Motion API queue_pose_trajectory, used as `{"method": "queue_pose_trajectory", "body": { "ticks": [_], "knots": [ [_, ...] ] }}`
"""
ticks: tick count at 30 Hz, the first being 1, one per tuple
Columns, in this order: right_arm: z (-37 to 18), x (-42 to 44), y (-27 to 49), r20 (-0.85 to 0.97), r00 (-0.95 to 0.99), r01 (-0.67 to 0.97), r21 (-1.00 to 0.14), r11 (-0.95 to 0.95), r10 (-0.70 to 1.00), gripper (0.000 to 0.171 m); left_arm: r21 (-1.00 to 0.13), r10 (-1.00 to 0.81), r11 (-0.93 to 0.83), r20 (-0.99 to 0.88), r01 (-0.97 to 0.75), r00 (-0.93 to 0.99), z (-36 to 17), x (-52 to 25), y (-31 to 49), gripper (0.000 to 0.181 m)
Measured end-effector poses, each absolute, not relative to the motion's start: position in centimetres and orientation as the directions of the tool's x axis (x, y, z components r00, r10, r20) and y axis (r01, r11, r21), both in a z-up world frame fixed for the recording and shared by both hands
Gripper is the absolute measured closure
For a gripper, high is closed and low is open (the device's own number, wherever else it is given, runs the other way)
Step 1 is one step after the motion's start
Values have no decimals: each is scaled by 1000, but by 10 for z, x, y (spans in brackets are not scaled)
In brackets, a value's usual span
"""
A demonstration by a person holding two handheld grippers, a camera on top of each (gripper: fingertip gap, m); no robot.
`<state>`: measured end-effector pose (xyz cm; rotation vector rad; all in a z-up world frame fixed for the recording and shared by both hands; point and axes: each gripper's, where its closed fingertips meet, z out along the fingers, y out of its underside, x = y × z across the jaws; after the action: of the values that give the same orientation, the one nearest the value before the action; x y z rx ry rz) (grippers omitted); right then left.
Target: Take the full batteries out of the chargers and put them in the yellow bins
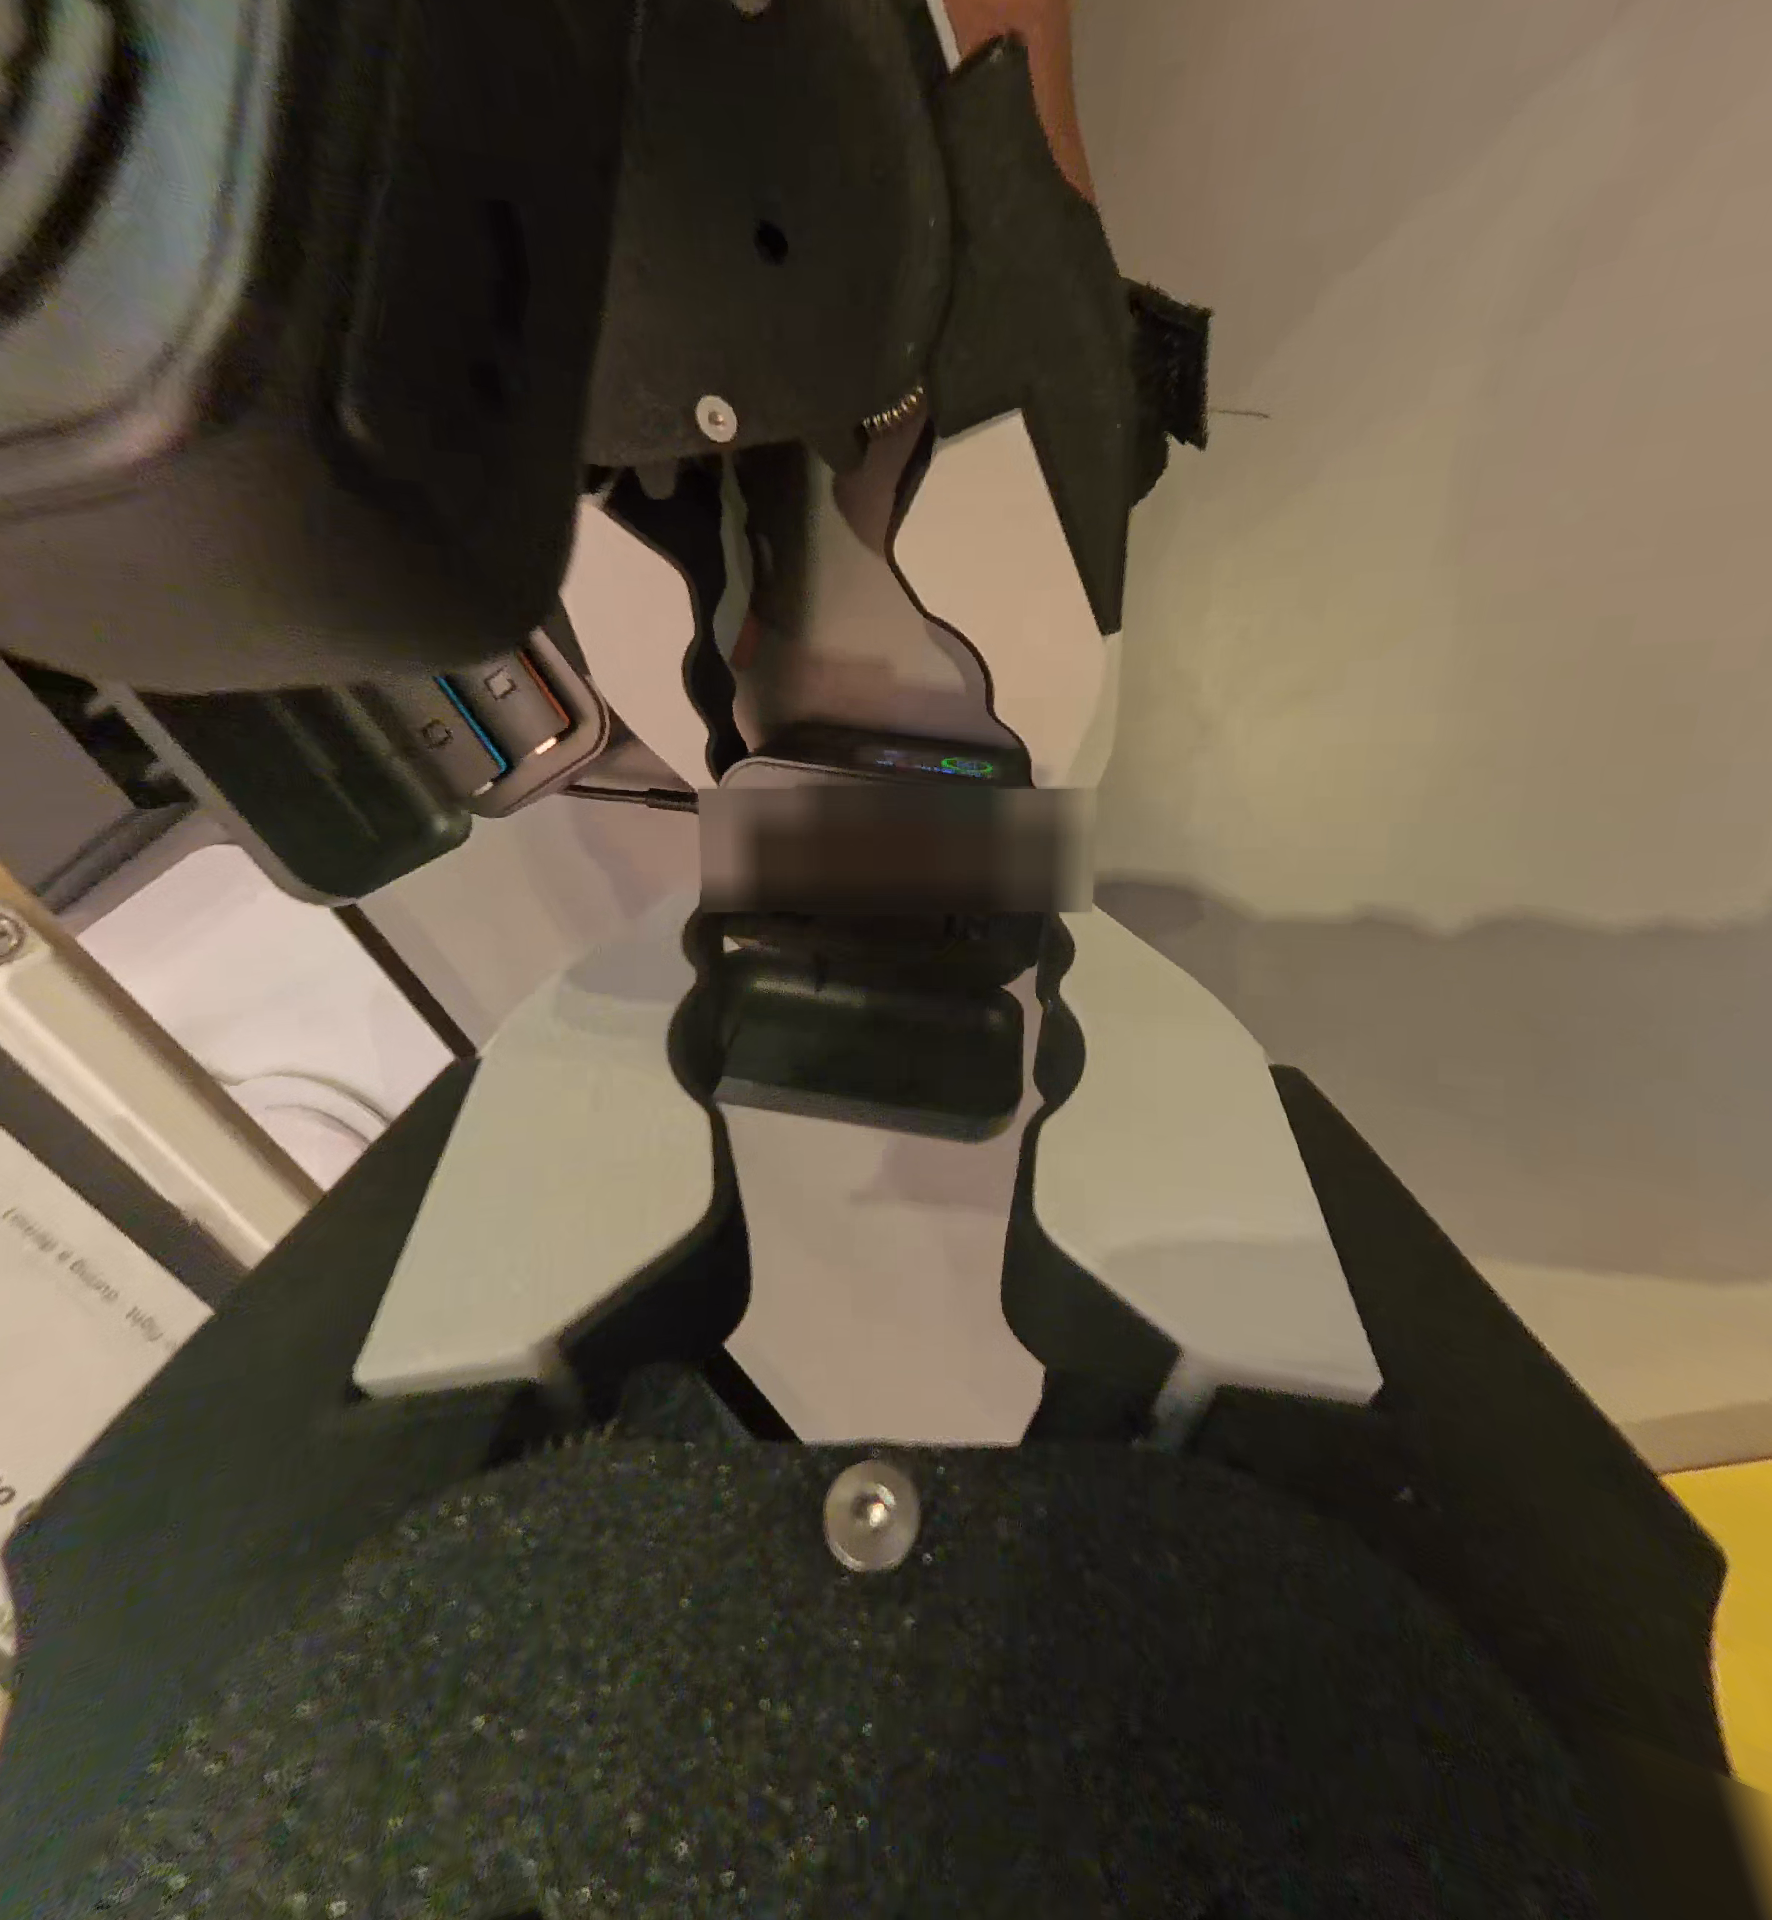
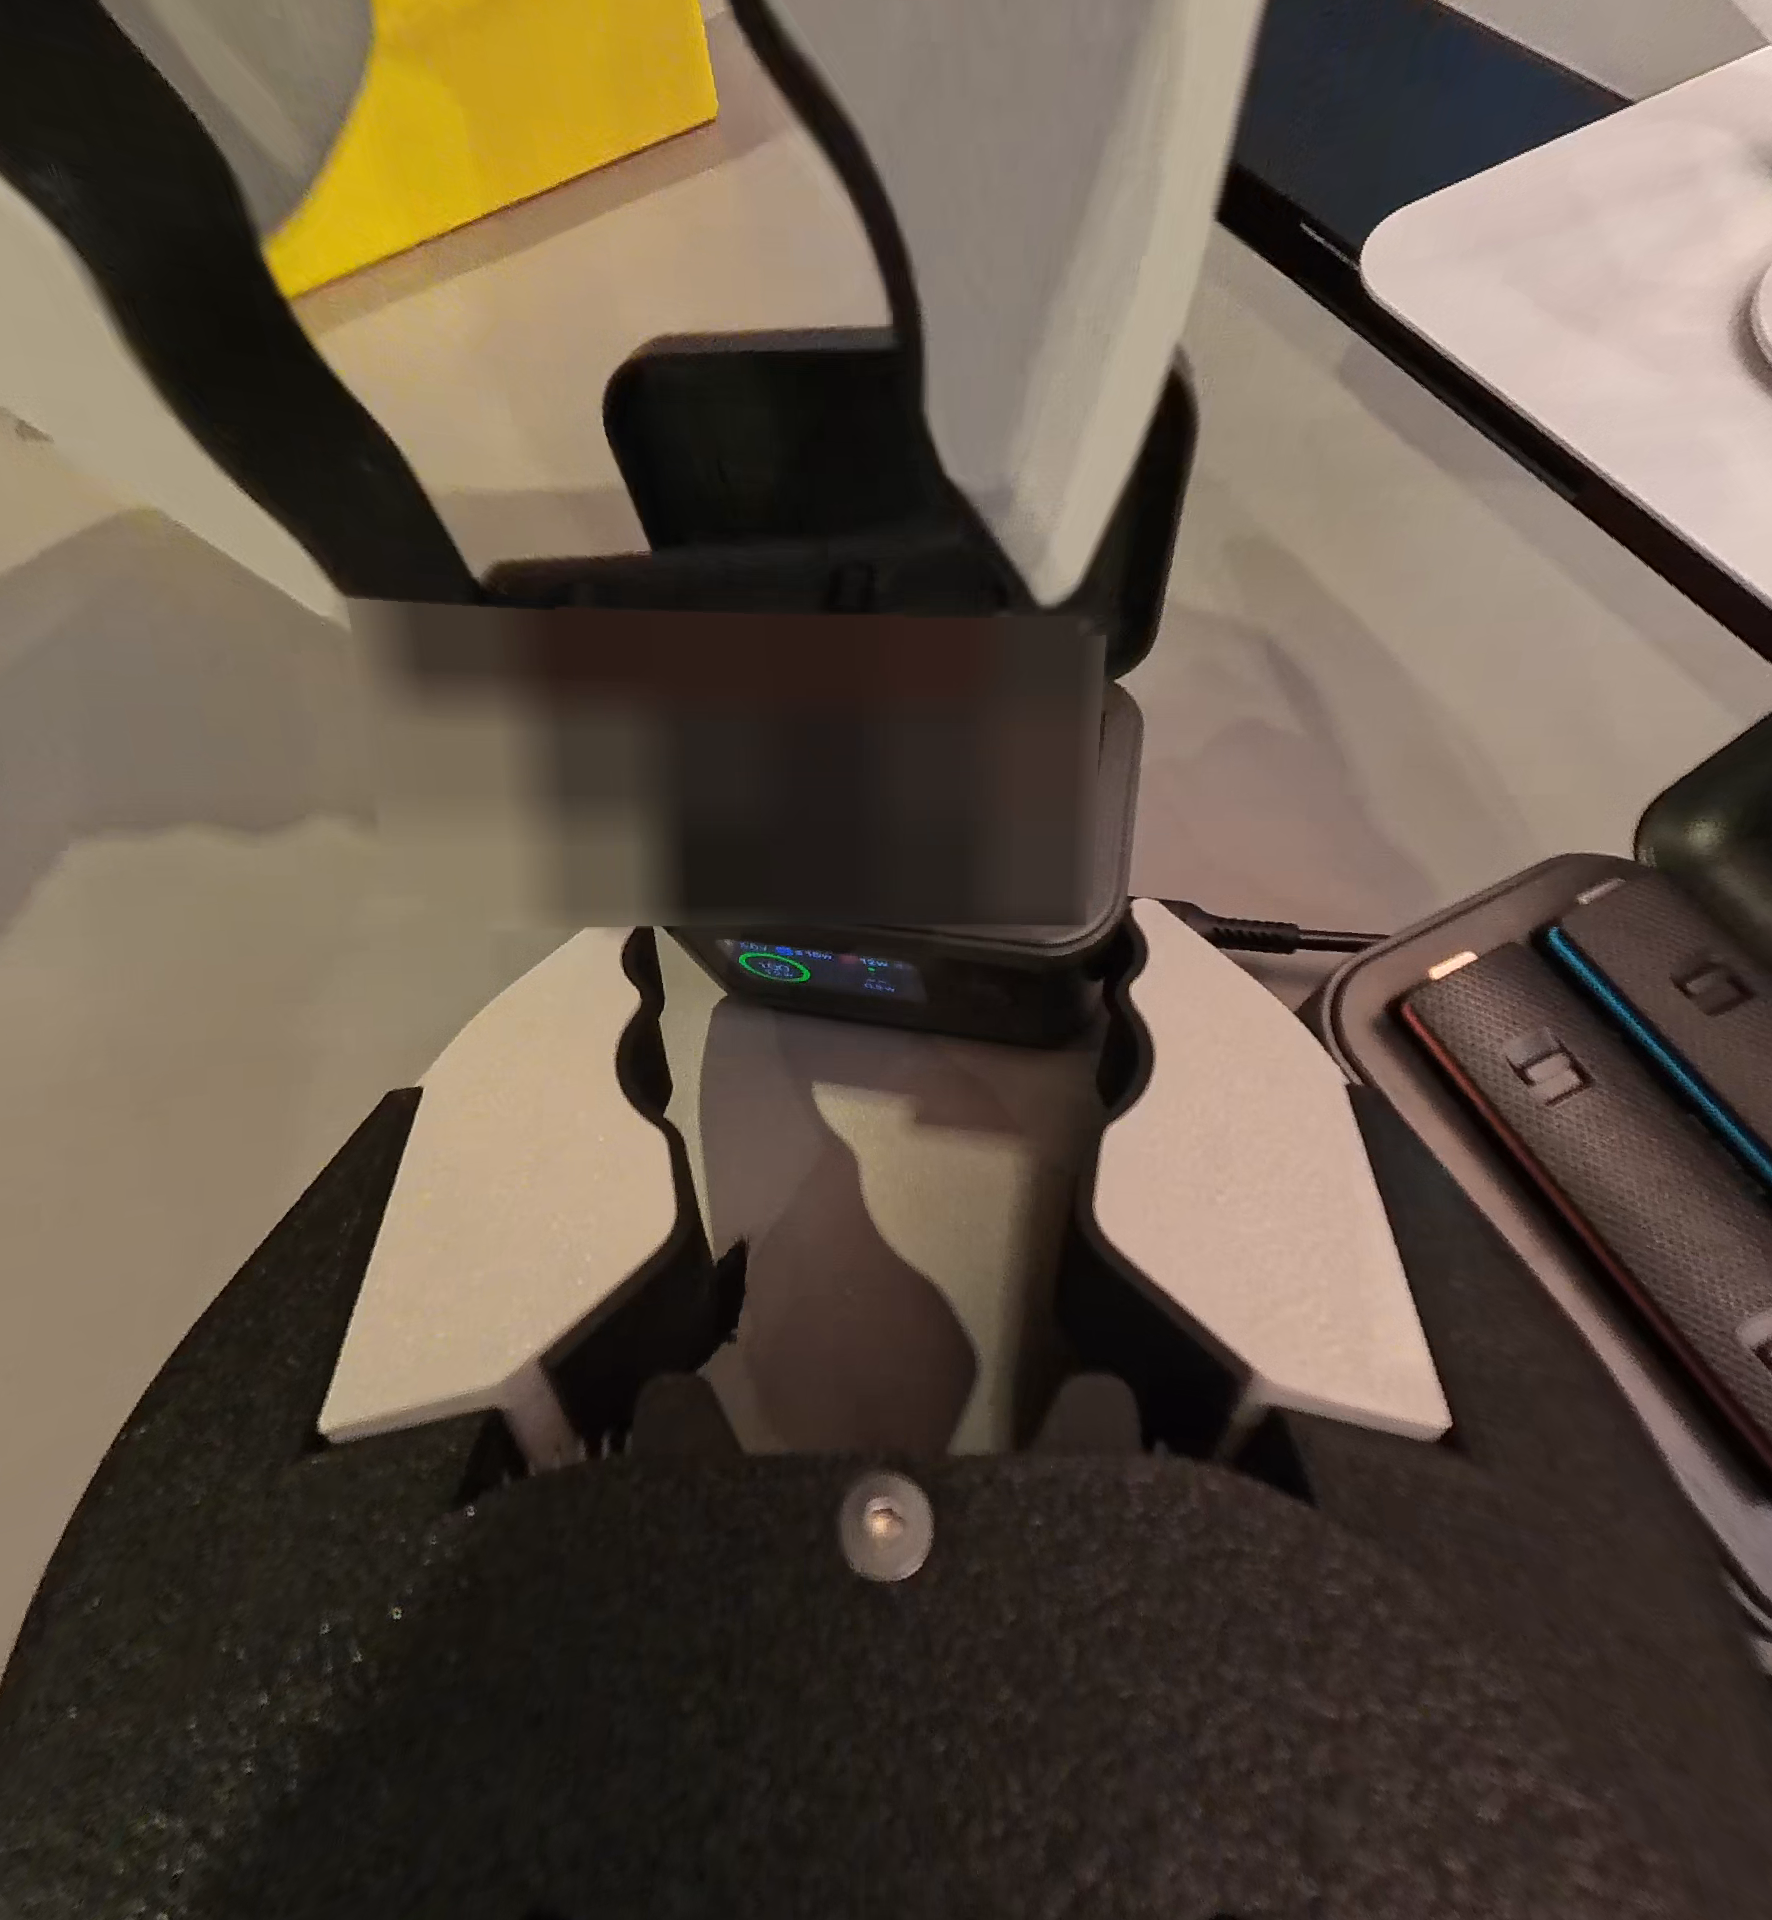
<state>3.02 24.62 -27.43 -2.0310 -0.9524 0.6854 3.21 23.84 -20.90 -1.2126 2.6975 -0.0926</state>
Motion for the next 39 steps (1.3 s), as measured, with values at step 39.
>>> {"method": "queue_pose_trajectory", "body": {
  "ticks": [39],
  "knots": [
    [-217,38,129,-289,219,349,-868,-352,932,94,-651,-846,516,-286,-556,-450,-181,5,128,123]
  ]
}}
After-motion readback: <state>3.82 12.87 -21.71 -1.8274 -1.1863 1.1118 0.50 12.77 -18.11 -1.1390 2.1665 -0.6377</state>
